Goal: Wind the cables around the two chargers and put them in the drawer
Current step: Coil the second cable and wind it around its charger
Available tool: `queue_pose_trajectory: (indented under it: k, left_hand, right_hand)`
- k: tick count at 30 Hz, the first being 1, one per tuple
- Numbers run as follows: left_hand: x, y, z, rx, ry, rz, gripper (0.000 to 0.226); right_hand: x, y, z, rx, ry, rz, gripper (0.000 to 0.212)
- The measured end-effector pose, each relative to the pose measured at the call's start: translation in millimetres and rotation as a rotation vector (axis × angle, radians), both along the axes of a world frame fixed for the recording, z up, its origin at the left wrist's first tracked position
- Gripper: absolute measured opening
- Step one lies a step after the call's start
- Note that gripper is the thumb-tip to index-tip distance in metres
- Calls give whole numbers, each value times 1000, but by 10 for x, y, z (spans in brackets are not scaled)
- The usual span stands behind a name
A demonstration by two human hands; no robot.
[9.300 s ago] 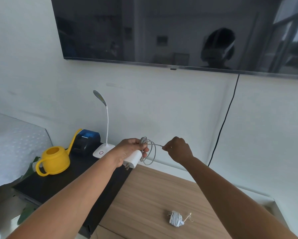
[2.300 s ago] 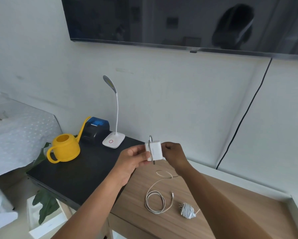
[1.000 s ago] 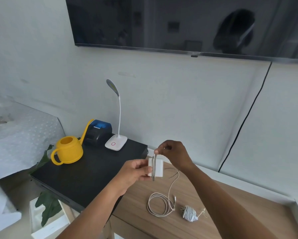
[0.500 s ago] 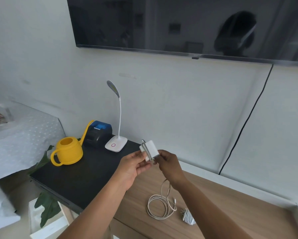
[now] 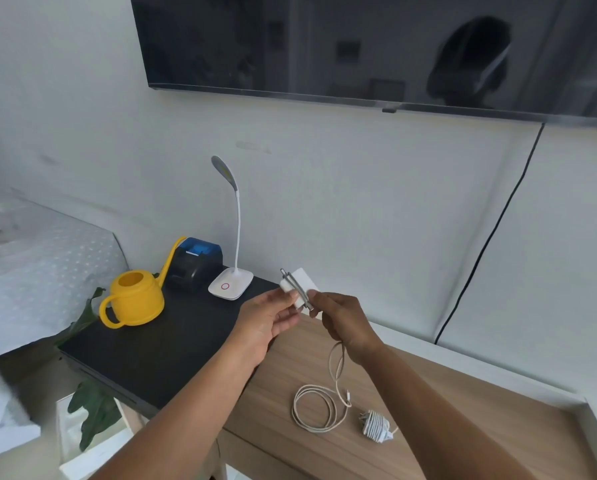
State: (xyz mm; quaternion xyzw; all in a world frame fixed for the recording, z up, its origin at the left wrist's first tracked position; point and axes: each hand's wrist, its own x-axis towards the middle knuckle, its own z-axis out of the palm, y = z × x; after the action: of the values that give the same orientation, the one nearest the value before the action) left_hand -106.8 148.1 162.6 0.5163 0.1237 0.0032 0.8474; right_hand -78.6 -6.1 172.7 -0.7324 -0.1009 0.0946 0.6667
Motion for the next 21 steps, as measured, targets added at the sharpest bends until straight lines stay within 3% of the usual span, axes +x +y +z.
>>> queue_pose_trajectory:
  k: [3,9,21]
  left_hand:
    - [30,181,91,113,25,-191,55]
    - [73,453,323,483,9,-464,55]
    - [4,307,154,450,28,-355,34]
  right_hand:
    - [62,-75,78,-87,-9,56,36]
    - [147,-137,229,-352,-72,188,34]
    - [300,-204,326,-512,0,337,41]
